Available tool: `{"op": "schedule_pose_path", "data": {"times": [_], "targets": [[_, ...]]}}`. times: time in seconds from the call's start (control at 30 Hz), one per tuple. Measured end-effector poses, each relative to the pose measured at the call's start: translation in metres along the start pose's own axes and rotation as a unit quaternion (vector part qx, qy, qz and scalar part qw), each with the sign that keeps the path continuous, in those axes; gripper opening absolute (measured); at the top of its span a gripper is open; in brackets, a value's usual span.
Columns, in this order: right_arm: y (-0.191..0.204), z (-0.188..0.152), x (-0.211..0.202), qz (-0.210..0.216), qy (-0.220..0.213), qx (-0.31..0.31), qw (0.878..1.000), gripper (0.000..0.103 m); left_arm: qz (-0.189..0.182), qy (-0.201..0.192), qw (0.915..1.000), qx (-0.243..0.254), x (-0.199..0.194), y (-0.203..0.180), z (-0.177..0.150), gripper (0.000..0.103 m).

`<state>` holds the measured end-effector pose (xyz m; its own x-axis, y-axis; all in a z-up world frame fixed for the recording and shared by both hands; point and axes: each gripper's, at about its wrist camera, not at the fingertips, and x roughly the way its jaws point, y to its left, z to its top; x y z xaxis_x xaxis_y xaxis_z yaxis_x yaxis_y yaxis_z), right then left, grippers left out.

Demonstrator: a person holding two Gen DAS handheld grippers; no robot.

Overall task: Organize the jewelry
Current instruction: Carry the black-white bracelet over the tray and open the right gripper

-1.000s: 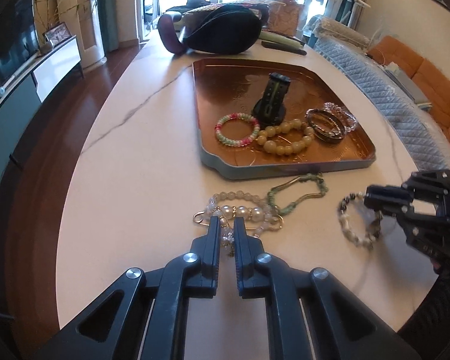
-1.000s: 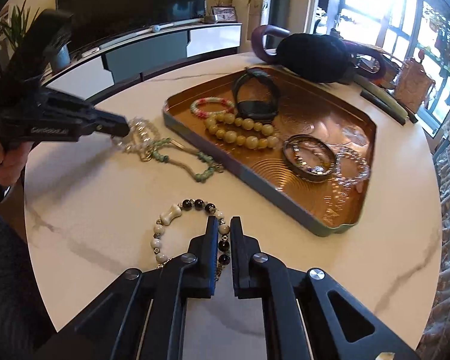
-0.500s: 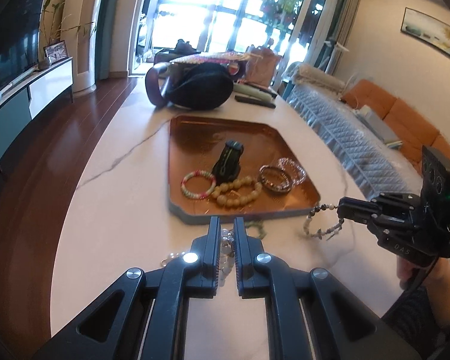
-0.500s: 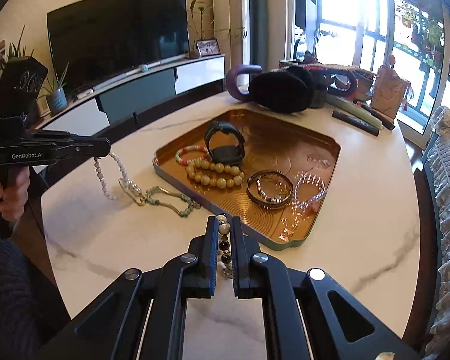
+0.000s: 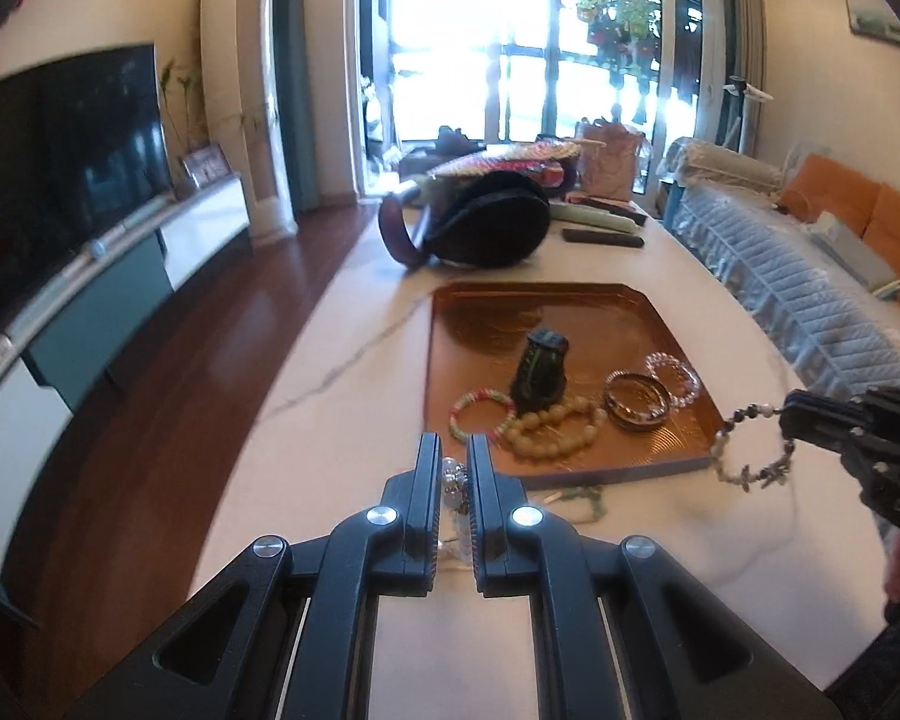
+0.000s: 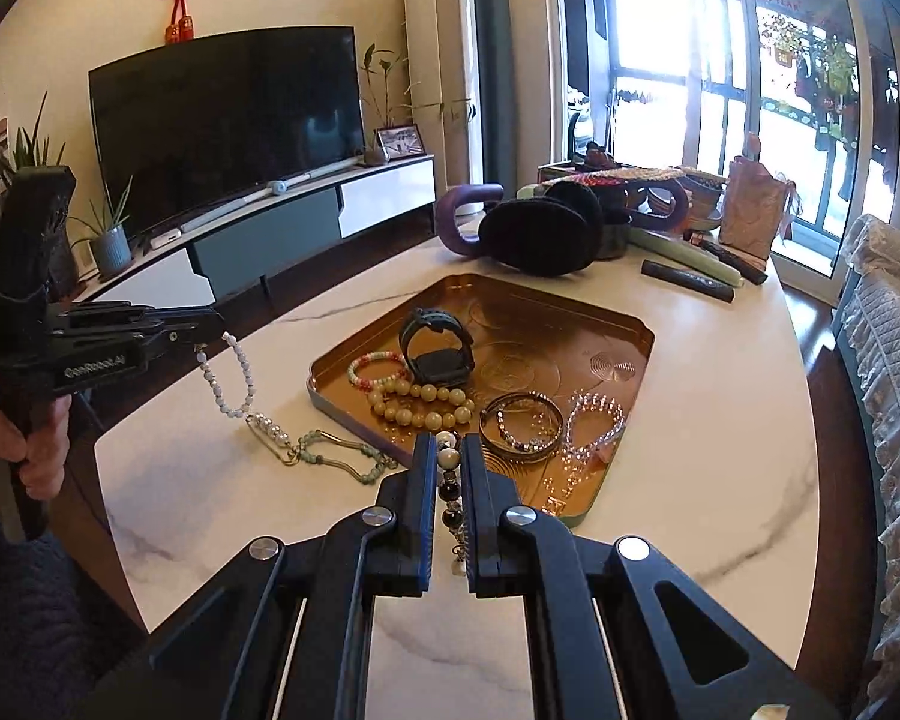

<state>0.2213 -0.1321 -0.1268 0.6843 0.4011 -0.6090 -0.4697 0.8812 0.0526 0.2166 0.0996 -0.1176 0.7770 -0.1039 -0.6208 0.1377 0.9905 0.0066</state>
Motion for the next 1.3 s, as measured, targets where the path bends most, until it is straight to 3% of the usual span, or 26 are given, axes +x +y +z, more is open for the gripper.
{"op": "schedule_pose_path", "data": {"times": [0.27,0.67,0.77,0.93,1.17,1.3], "targets": [[-0.003,0.012,-0.013,-0.006,-0.017,-0.012,1.0,0.007,-0.008,-0.032,0.9991,0.026,-0.007,-0.023,0.01,0.009],[-0.027,0.055,-0.034,-0.014,-0.075,0.005,0.997,0.007,-0.065,-0.131,0.9891,0.013,-0.031,-0.038,0.058,0.009],[-0.029,0.065,-0.03,-0.017,-0.081,0.004,0.997,0.007,-0.079,-0.125,0.989,0.004,-0.017,-0.035,0.066,0.009],[-0.032,0.075,-0.008,-0.031,-0.075,-0.017,0.997,0.007,-0.095,-0.069,0.9929,-0.02,0.035,-0.02,0.074,0.009],[-0.049,0.085,0.041,-0.04,-0.057,-0.022,0.997,0.007,-0.119,-0.037,0.9901,-0.066,0.098,-0.002,0.092,0.009],[-0.065,0.079,0.08,-0.033,-0.041,0.001,0.999,0.007,-0.118,-0.013,0.9909,-0.063,0.132,-0.007,0.086,0.009]]}}
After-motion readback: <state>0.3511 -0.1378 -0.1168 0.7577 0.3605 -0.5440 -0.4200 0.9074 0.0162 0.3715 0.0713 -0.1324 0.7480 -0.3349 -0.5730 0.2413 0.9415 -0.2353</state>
